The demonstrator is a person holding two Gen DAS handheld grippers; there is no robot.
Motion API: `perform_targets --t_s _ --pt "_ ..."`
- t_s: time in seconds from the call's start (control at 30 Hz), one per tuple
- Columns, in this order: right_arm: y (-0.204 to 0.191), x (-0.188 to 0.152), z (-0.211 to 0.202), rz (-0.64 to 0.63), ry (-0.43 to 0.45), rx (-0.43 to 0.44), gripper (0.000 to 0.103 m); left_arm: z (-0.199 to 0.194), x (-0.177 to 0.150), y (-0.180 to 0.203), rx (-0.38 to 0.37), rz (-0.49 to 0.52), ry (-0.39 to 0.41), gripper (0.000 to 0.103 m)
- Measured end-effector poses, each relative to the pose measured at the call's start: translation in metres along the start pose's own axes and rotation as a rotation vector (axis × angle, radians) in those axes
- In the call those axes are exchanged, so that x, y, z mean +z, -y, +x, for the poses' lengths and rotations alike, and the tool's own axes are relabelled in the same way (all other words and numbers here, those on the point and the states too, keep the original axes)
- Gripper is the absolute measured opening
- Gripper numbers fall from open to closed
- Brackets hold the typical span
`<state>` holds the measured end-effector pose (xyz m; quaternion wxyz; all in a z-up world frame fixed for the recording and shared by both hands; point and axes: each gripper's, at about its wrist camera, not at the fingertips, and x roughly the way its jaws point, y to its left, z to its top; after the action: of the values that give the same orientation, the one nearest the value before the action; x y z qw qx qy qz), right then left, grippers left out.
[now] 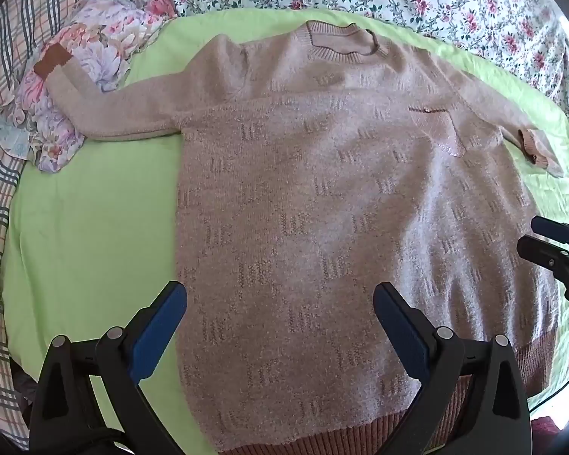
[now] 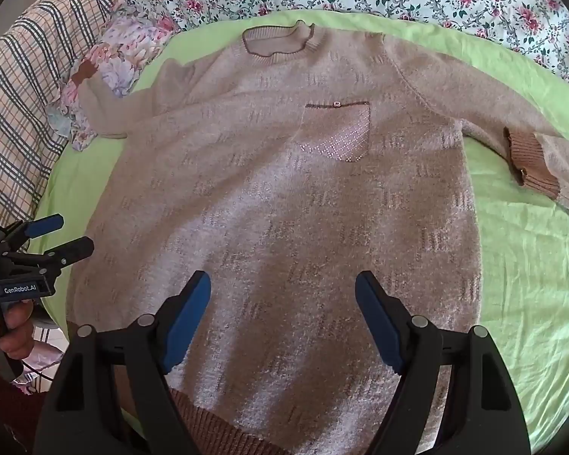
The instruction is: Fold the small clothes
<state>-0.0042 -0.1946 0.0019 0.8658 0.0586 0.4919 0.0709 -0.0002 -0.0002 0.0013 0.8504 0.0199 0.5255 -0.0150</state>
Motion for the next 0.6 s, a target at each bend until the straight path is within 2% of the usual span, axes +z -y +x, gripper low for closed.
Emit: perform_targets --t_s 0.3,0.37,0.6 --pt "-0.009 0.001 0.0 -0.014 0.013 0.063 0.079 -0.006 -0.003 0.005 -0.028 0.003 0.035 0.099" --pt "-0.011 0.003 -0.005 -0.007 0.019 0.114 0.079 -0.008 -0.004 0.006 -0.031 0.008 0.039 0.099" --pt "-0.017 -0.001 -0.007 -0.04 0.034 0.083 0.079 -0.01 -0.005 0.003 -0.019 0.026 0.036 0.099"
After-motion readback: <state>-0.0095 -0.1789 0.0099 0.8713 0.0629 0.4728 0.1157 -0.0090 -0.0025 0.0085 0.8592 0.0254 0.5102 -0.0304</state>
